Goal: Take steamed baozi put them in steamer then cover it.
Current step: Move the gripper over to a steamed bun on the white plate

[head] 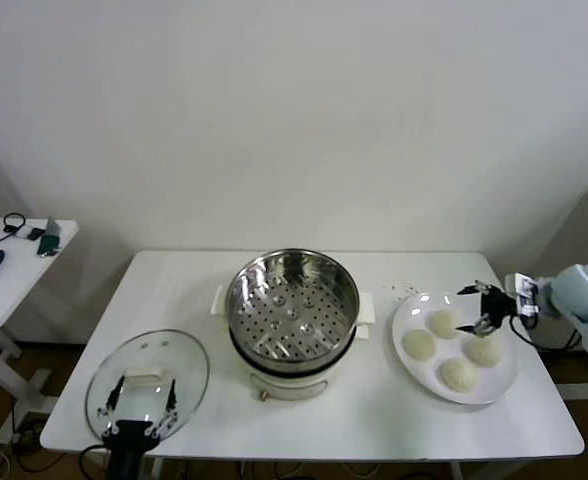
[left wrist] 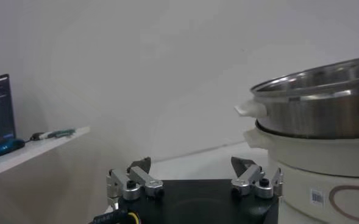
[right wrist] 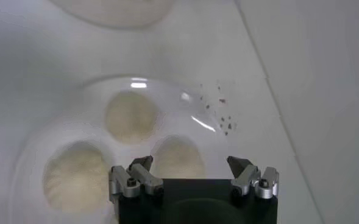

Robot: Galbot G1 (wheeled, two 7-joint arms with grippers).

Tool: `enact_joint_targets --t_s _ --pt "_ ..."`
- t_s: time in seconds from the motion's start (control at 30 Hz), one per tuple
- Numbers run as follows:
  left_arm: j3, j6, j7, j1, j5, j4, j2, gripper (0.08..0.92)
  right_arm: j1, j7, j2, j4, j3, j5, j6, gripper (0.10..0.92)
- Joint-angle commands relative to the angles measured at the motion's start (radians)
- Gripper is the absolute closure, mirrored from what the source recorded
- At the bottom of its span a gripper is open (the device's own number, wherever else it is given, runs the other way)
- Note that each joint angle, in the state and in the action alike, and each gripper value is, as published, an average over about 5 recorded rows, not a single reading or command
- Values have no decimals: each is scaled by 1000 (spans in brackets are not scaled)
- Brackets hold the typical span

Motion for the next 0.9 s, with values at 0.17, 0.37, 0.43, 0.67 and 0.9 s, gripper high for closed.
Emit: enact_joint_targets --t_s 0.17,0.37,0.43,0.67,0.9 --pt "-6 4 0 3 5 -1 7 177 397 -68 87 -223 -495 -43 3 203" --pt "-17 4 0 5 5 -3 15 177 430 -75 180 -293 -591 -42 11 203" --pt "-18 4 0 6 5 -3 14 177 432 -76 198 -309 -612 -40 14 203" --pt "-21 4 -1 9 5 -1 12 177 430 -79 227 -327 -662 -10 15 203" --pt "-23 7 -1 10 5 -3 11 177 404 -74 246 -347 -660 -37 25 203"
